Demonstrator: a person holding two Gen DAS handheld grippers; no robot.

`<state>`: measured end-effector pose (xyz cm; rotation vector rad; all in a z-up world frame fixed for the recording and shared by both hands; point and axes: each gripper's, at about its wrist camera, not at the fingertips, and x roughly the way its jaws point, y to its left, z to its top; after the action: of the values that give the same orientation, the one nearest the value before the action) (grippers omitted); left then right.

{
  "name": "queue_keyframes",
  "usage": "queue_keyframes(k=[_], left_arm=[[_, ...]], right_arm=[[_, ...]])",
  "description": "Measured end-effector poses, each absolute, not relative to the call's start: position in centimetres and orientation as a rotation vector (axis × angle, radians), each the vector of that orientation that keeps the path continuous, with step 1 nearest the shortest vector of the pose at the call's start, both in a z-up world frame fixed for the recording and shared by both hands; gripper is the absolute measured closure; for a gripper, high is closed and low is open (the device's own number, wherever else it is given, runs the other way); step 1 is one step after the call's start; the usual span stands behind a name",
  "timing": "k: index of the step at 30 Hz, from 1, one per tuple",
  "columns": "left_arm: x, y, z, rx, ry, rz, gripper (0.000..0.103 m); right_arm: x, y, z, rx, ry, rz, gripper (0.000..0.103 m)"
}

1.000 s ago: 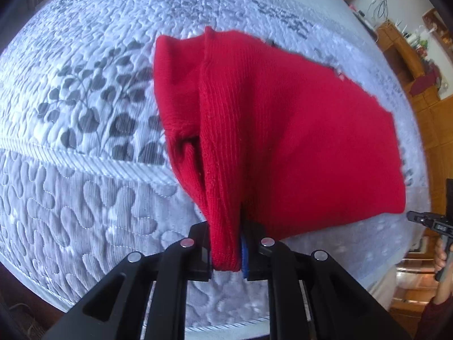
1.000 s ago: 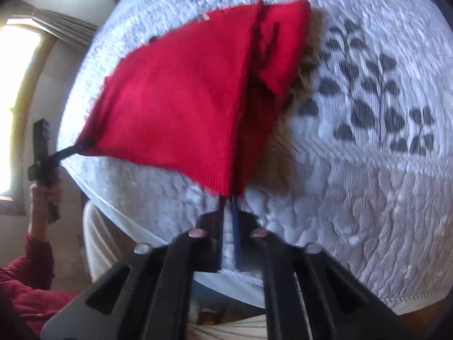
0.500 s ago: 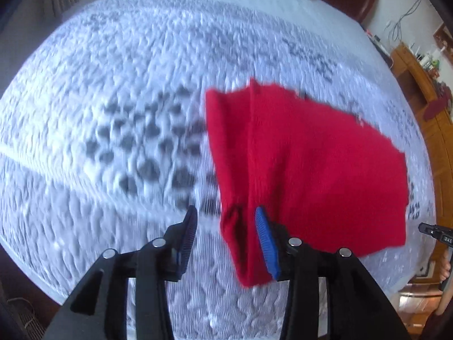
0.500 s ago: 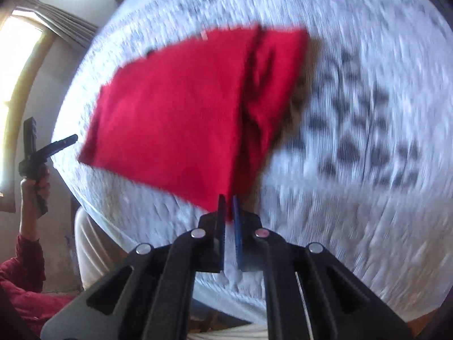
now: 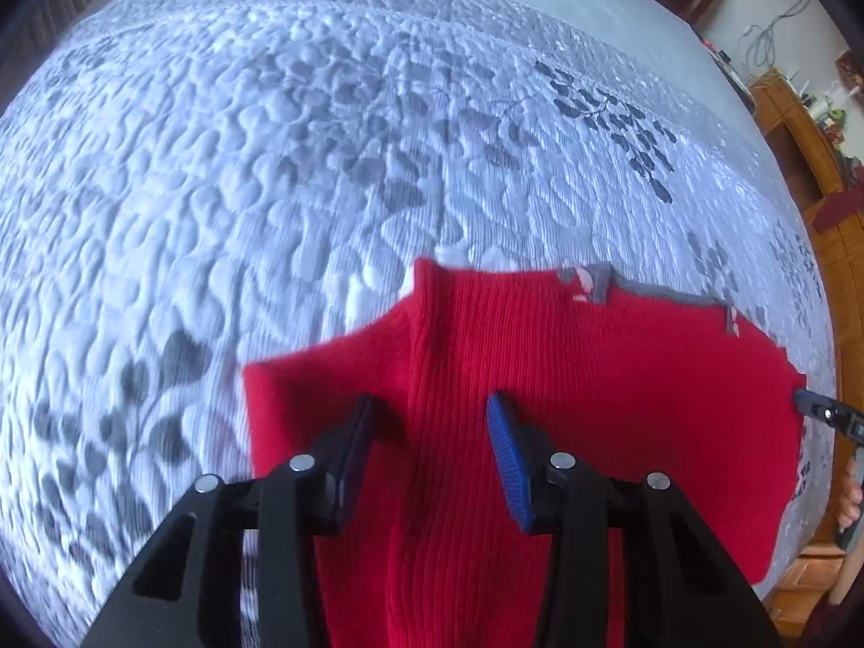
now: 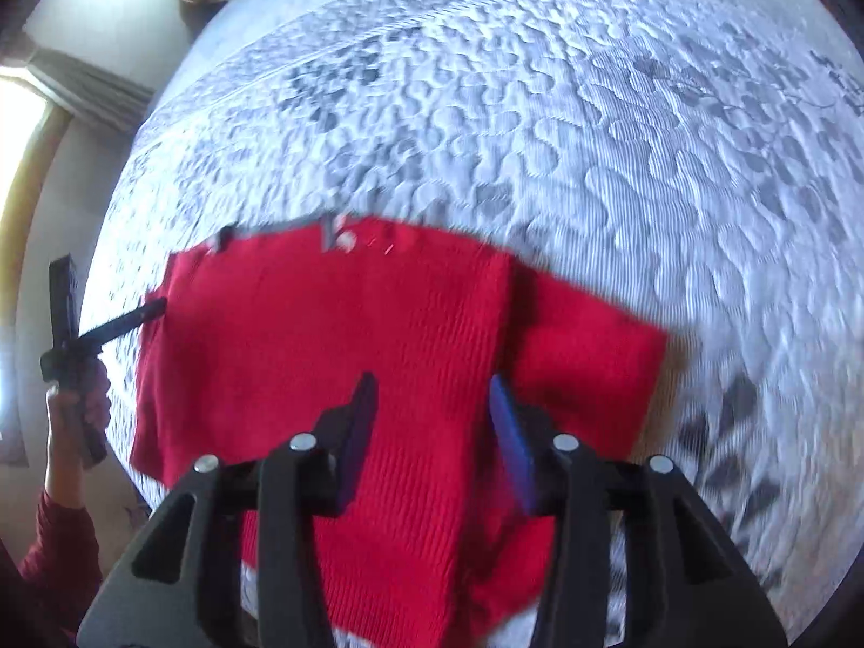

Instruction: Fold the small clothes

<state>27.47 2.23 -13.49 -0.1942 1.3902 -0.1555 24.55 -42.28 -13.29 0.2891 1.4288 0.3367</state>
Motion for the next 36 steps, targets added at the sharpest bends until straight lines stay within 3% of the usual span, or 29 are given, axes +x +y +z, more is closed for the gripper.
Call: queue_keyframes(k=[1,2,3,4,5,6,14,17,20,21,25,27,28,32,36], left_arm=[[27.8,2.3,-13.6,-0.194,1.387,-0.165,0.062],[28.3,2.4,-13.7,-0.197,1.382,-0.171,0.074],[28.7,2.4,-13.9,-0.202,1.381,-0.184,0.092],[29.1,2.3,-14.2,-0.210,1.386,-0.197,0.095],[29.3,2.4,-14.3,-0.214,1.389,-0.199,0.096],[29.3,2.5,-14.3,-0.211,1.388,-0.201,0.097],[28.6,2.2,-15.1,-0.115,1.355,-0.183,0.098],[28.7,1.6,-14.2,-0.080,1.356,-0.157,0.093],[27.7,1.0,-12.6,-0.013,1.335,-0.111,0.068],[27.1,0.7,-11.8,0.002,1.317,-0.108,0.065],[24.0,-0.4,-9.3,-0.006,1.294,-0.101,0.064],[22.1,-1.4,-8.2,0.010,1.276,-0.106,0.064],[21.3,-1.8,-7.8,0.014,1.270,-0.105,0.064],[18.3,-3.1,-6.7,-0.017,1.251,-0.099,0.061],[16.5,-4.1,-6.5,0.015,1.240,-0.086,0.058]], right_arm=[[25.1,-42.4,-13.8,0.294,1.433,0.335,0.057],[25.5,-42.4,-14.0,0.298,1.435,0.334,0.057],[26.0,-42.4,-14.4,0.306,1.437,0.336,0.062],[26.5,-42.4,-14.7,0.318,1.435,0.344,0.069],[26.8,-42.4,-14.9,0.324,1.435,0.357,0.091],[26.9,-42.5,-14.8,0.324,1.422,0.362,0.099],[26.8,-44.7,-16.4,0.345,1.427,0.281,0.099],[26.5,-44.7,-15.6,0.362,1.404,0.287,0.093],[25.5,-44.6,-14.0,0.340,1.386,0.286,0.080],[24.8,-44.5,-13.1,0.329,1.371,0.295,0.079],[21.5,-44.6,-10.8,0.337,1.344,0.313,0.072],[19.7,-44.7,-9.9,0.309,1.336,0.298,0.056],[18.6,-44.8,-9.5,0.294,1.336,0.281,0.052],[15.7,-45.5,-9.6,0.294,1.362,0.240,0.044],[13.8,-45.4,-10.4,0.260,1.396,0.195,0.044]])
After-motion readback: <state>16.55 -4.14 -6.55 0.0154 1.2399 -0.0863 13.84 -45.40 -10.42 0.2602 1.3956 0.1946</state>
